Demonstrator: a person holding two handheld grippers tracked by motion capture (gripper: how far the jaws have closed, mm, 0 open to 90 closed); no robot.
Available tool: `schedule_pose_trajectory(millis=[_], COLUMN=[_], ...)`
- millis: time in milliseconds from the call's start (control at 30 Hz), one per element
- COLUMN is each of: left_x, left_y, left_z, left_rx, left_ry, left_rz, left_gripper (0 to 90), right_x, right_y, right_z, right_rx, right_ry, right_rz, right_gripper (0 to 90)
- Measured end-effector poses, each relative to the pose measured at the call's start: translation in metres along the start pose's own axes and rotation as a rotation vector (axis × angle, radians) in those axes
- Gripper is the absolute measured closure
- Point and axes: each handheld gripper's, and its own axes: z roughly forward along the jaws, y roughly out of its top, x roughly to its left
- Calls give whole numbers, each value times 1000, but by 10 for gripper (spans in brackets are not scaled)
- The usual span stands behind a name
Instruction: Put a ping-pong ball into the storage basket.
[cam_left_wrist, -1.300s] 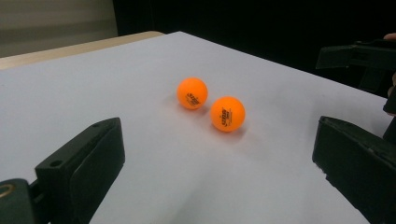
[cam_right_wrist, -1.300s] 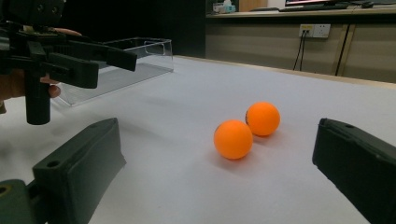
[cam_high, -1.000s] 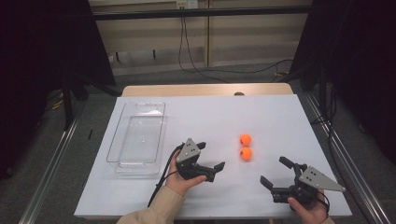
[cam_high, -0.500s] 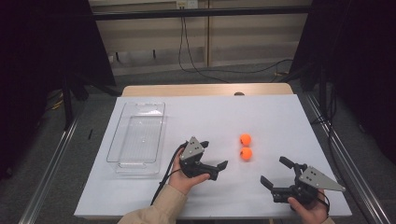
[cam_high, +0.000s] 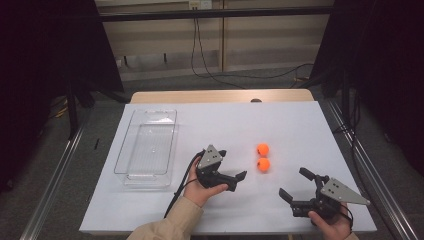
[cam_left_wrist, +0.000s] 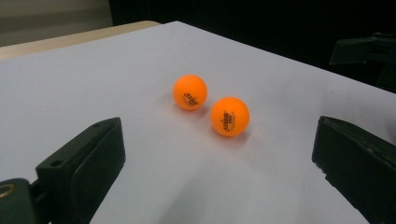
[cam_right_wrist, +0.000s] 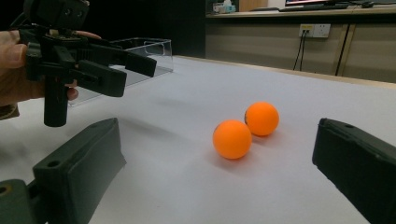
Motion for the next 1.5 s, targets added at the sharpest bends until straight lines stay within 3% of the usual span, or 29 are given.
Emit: schedule_pose_trajectory(millis=[1500], left_x=[-2], left_y=[6], left_z=[24], left_rx=[41], left_ry=[-12], left_rz=[21], left_gripper=[27], right_x=[0], right_y=[0], right_z=[0], right_rx=[-1], right_ry=[2], right_rz=[-1], right_gripper=[11])
